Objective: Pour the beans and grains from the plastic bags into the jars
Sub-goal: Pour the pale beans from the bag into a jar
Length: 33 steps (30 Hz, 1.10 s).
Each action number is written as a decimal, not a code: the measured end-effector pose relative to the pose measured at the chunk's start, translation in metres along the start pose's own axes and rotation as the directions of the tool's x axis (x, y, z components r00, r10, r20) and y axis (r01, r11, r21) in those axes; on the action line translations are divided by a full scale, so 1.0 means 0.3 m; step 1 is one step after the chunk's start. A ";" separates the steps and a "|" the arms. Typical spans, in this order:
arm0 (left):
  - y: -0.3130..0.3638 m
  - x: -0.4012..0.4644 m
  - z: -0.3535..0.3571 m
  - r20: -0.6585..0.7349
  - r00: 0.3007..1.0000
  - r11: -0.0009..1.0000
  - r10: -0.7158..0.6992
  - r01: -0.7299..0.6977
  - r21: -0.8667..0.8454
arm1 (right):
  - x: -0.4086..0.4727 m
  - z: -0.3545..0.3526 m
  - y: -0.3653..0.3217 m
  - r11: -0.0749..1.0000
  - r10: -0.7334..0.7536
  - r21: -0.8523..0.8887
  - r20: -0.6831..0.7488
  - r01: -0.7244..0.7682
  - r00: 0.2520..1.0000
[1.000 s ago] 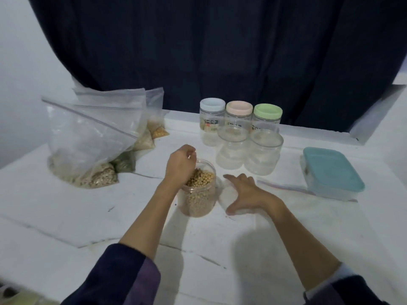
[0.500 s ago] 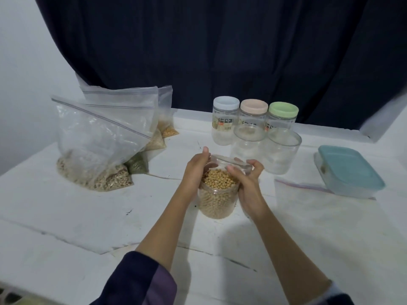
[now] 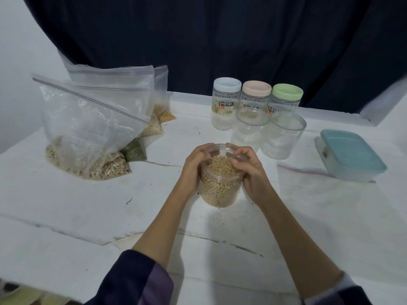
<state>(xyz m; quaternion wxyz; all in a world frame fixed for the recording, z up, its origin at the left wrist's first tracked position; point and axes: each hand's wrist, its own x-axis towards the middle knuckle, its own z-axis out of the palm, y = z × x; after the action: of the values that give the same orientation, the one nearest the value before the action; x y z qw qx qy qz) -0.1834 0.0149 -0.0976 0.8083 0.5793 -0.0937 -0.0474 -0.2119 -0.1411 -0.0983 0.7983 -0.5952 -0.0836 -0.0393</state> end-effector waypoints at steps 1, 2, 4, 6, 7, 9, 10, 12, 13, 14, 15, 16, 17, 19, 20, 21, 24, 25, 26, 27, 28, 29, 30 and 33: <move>-0.010 -0.006 -0.004 0.024 1.000 1.000 -0.005 0.005 0.010 | 0.003 -0.004 0.001 1.000 0.002 0.003 0.010 -0.002 1.000; -0.018 -0.012 -0.007 0.051 0.999 1.000 -0.020 0.019 0.021 | 0.008 -0.008 0.003 1.000 0.004 -0.002 0.016 -0.004 1.000; -0.034 -0.013 -0.019 0.090 0.994 0.997 -0.063 0.059 0.045 | 0.016 -0.014 0.003 0.999 0.013 -0.037 0.046 -0.011 0.999; -0.042 -0.010 -0.031 0.119 0.988 0.995 -0.094 0.089 0.045 | 0.020 -0.019 -0.002 0.998 0.026 -0.059 0.081 -0.021 0.996; -0.043 -0.009 -0.037 0.136 0.986 0.995 -0.100 0.095 0.042 | 0.019 -0.020 -0.005 0.998 0.034 -0.058 0.095 -0.029 0.995; -0.041 -0.012 -0.034 0.139 0.986 0.995 -0.095 0.093 0.019 | 0.021 -0.018 -0.008 0.998 0.041 -0.045 0.100 -0.036 0.994; -0.042 -0.020 -0.022 0.116 0.989 0.996 -0.088 0.089 -0.008 | 0.020 -0.016 -0.006 0.998 0.042 -0.045 0.089 -0.038 0.995; -0.053 -0.035 0.019 0.019 0.995 0.989 -0.100 0.102 -0.106 | 0.016 -0.016 0.002 0.997 0.039 -0.066 0.067 -0.035 0.997; -0.066 -0.041 0.040 -0.051 0.992 0.982 -0.113 0.104 -0.158 | 0.013 -0.023 0.009 0.997 0.039 -0.075 0.078 -0.033 0.996; -0.081 -0.041 0.057 -0.129 0.984 0.975 -0.126 0.098 -0.198 | 0.009 -0.032 0.012 0.996 0.047 -0.077 0.101 -0.039 0.994; -0.089 -0.039 0.067 -0.206 0.969 0.973 -0.137 0.093 -0.210 | 0.005 -0.044 0.007 0.996 0.063 -0.065 0.126 -0.055 0.990; -0.092 -0.033 0.074 -0.269 0.953 0.976 -0.138 0.085 -0.198 | 0.005 -0.059 -0.005 0.997 0.073 -0.038 0.129 -0.069 0.989; -0.094 -0.026 0.072 -0.304 0.944 0.980 -0.131 0.077 -0.183 | 0.004 -0.076 -0.025 0.997 0.082 0.001 0.102 -0.082 0.991; -0.092 -0.018 0.067 -0.317 0.941 0.984 -0.121 0.072 -0.162 | 0.003 -0.117 -0.059 0.999 0.048 0.006 -0.046 -0.048 0.998; -0.093 -0.017 0.064 -0.313 0.943 0.986 -0.116 0.070 -0.154 | 0.003 -0.135 -0.071 0.999 0.013 -0.046 -0.117 -0.019 0.993; -0.096 -0.016 0.062 -0.315 0.943 0.988 -0.110 0.068 -0.141 | 0.000 -0.144 -0.082 0.995 -0.011 -0.100 -0.139 -0.003 0.990; -0.100 -0.016 0.063 -0.332 0.939 0.992 -0.086 0.050 -0.113 | 0.009 -0.149 -0.105 0.967 -0.006 -0.253 0.060 0.021 0.998; -0.096 -0.019 0.068 -0.339 0.937 0.992 -0.085 0.048 -0.117 | 0.014 -0.141 -0.113 0.950 0.042 -0.313 0.158 0.010 0.987; -0.093 -0.021 0.072 -0.345 0.935 0.992 -0.085 0.046 -0.120 | 0.018 -0.132 -0.119 0.926 0.106 -0.377 0.243 -0.007 0.964; -0.090 -0.022 0.072 -0.348 0.934 0.992 -0.082 0.045 -0.114 | 0.020 -0.116 -0.125 0.902 0.163 -0.432 0.304 -0.017 0.939; -0.091 -0.022 0.071 -0.346 0.935 0.993 -0.075 0.040 -0.109 | 0.021 -0.100 -0.126 0.886 0.190 -0.463 0.345 -0.010 0.919; -0.091 -0.022 0.070 -0.348 0.935 0.994 -0.071 0.036 -0.106 | 0.020 -0.085 -0.123 0.877 0.198 -0.480 0.364 0.001 0.910; -0.090 -0.022 0.070 -0.357 0.931 0.993 -0.072 0.034 -0.113 | 0.019 -0.071 -0.119 0.872 0.202 -0.489 0.356 -0.002 0.912; -0.090 -0.022 0.082 -0.409 0.910 0.993 -0.061 0.013 -0.119 | -0.004 -0.037 -0.110 0.854 0.169 -0.519 0.232 -0.025 0.958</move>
<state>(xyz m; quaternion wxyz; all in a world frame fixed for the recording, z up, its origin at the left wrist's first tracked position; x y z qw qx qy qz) -0.1941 -0.0155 -0.1163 0.8405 0.5310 0.0927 0.0551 -0.2176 -0.1613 -0.0704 0.5940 -0.7884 -0.1475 0.0616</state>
